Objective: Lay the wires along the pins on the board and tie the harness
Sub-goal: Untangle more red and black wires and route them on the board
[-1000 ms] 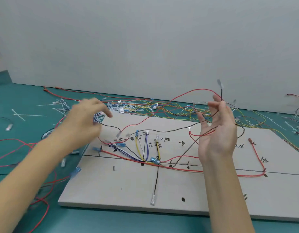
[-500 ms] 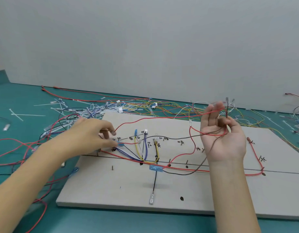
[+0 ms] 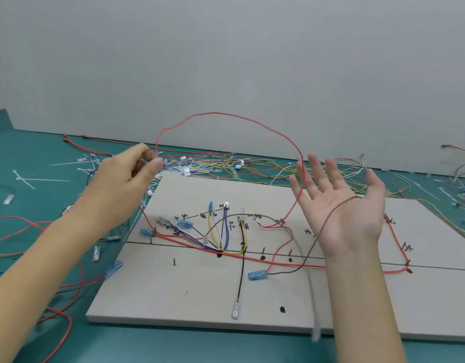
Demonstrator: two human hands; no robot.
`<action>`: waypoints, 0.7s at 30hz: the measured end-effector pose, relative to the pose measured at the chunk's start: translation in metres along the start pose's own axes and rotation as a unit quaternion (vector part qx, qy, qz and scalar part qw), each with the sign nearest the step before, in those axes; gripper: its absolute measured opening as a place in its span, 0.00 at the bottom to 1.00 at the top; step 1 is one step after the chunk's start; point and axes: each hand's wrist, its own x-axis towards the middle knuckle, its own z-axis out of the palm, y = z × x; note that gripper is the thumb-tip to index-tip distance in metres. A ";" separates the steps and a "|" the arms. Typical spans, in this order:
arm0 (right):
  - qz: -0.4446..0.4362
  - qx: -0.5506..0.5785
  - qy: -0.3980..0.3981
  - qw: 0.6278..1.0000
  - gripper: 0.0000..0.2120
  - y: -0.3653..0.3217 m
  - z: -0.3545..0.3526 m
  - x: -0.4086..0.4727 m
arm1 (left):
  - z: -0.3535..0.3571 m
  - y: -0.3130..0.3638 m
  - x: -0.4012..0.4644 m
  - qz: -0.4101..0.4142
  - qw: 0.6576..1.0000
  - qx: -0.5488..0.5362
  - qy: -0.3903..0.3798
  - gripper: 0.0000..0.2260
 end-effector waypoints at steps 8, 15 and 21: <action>-0.010 -0.348 0.091 0.933 0.24 0.011 0.006 0.001 | -0.021 -0.026 0.010 -0.107 0.969 0.130 0.183 0.14; -0.087 -0.505 0.168 0.842 0.29 0.007 -0.008 0.009 | -0.045 -0.064 0.013 -0.255 0.928 0.269 0.046 0.19; -0.139 -0.467 0.100 0.868 0.14 0.017 -0.001 0.006 | -0.027 -0.054 0.012 -0.173 0.958 0.218 0.065 0.18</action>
